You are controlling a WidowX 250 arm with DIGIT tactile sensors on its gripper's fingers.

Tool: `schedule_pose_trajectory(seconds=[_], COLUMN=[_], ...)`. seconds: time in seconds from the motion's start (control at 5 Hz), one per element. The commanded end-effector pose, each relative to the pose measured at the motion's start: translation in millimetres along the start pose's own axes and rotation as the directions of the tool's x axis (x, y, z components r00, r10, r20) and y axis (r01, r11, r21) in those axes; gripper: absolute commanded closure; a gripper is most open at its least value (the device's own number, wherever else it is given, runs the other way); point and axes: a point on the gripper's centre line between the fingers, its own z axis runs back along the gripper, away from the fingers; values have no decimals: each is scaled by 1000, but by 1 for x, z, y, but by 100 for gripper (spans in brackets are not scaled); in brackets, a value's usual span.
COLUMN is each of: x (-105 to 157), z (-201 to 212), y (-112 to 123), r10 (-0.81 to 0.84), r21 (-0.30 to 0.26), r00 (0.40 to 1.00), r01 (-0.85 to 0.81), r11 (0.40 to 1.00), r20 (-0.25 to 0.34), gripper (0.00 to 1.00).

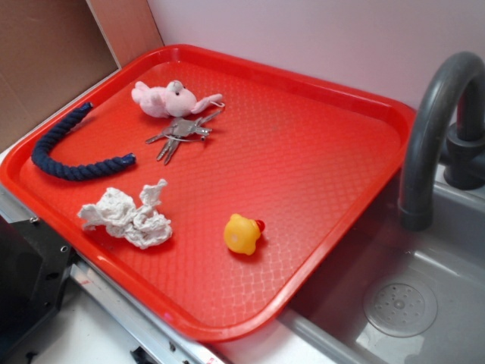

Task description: Grab the yellow duck.

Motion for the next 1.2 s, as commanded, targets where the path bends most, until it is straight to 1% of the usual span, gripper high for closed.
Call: schedule_pose_trajectory(seconds=[0.0,0.2,0.4,0.6,0.8,1.0], x=[0,5,10,25,43,49], z=[0,-9,-19,-35,-57,-77], y=[0,-3,-10,-25,-60,-94], r10=[0,-136,-273,-496,-693,-818], r21=[0,-14,-10,-21,-10,-10], r00=[1000,986,956,853,699,549], r01=[0,138,276,506,705,831], r11=[1000,990,961,863,709,556], r20=[0,97,109,165,175,173], gripper=[0,0,0,0,0,0])
